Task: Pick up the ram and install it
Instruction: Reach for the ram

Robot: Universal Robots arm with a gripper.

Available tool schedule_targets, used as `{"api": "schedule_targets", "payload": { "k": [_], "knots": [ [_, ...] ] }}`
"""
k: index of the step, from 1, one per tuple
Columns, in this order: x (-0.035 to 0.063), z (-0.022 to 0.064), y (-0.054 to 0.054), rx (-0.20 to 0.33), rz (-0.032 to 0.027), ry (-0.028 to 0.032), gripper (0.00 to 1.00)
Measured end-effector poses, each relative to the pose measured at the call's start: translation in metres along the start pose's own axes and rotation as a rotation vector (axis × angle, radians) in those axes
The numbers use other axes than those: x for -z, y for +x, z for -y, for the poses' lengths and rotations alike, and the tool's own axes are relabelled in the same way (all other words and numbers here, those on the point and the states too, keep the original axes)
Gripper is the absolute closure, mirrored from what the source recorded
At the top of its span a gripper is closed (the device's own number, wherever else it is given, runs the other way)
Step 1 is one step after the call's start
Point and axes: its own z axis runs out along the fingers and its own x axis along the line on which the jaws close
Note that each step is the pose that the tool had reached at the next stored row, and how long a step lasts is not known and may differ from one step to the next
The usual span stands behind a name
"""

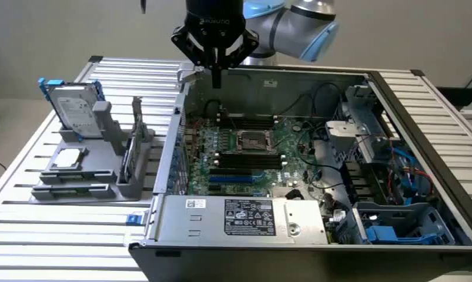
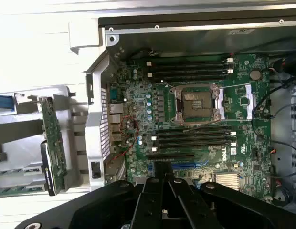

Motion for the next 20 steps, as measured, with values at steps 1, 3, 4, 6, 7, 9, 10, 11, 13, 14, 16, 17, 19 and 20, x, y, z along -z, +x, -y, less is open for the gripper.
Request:
{"api": "schedule_targets", "payload": {
  "k": [1,3,4,6,7,9,10,11,13,14,16,17,19,20],
  "knots": [
    [0.0,0.0,0.0,0.0,0.0,0.0,0.89],
    [0.0,0.0,0.0,0.0,0.0,0.0,0.89],
    [0.0,0.0,0.0,0.0,0.0,0.0,0.89],
    [0.0,0.0,0.0,0.0,0.0,-0.0001,0.89],
    [-0.0001,0.0001,0.001,0.0,0.0001,-0.0003,0.89],
    [0.0,0.0008,0.008,0.0,0.0,-0.0001,0.89],
    [0.0001,0.0011,0.013,0.0,0.0,-0.0001,0.89],
    [0.0002,0.0016,0.017,0.0,0.0,-0.0001,0.89],
    [0.0004,0.0026,0.027,0.0,0.0,-0.0001,0.89],
    [0.0005,0.0032,0.031,0.0,0.0,-0.0001,0.89],
    [0.0007,0.0043,0.04,0.0,-0.0001,0.0,0.89],
    [0.0008,0.0049,0.044,0.0,0.0,0.0,0.89],
    [0.0009,0.0062,0.054,0.0,0.0,-0.0001,0.89],
    [0.001,0.0069,0.058,0.0,0.0,-0.0001,0.89]
  ]
}}
